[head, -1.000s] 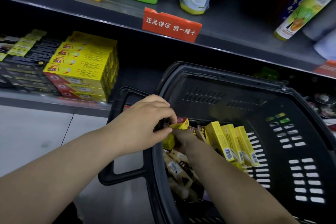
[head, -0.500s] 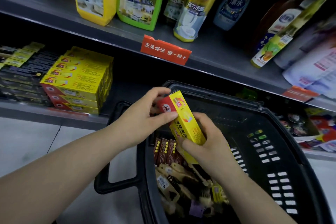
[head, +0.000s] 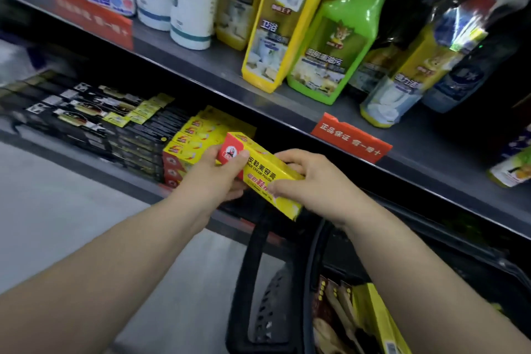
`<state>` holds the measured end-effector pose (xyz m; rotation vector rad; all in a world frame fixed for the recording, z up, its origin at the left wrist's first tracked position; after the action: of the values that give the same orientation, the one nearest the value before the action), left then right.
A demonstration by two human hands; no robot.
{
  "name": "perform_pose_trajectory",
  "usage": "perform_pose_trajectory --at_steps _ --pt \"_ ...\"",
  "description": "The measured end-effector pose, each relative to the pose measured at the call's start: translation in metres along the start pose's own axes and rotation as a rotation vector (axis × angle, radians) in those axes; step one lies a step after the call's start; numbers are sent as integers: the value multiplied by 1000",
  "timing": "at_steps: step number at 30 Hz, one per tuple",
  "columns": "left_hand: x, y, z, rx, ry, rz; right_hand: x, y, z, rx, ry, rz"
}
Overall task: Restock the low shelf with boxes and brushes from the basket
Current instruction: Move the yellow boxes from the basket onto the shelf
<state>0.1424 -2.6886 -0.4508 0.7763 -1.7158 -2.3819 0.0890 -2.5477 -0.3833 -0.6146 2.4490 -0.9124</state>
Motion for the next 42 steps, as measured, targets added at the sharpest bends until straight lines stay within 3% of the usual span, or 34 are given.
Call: perform_pose_trajectory --at_steps 5,13,24,42 --pt "17 -9 -34 216 256 -71 85 -6 39 -191 -7 -95" --pt "19 -21 -43 260 203 -140 153 20 93 -429 -102 -114" --pt "22 -28 -39 334 108 -230 162 24 105 -453 -17 -154" --pt "24 -28 -30 344 67 -201 160 22 111 -486 -9 -171"
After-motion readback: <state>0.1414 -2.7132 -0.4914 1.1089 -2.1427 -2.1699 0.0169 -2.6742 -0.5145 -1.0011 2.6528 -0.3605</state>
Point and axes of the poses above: each hand's wrist, its own x-axis towards the middle knuckle, its own z-axis out of the palm, y = z × x, the point moved 1 cm from there along x, towards the middle knuckle
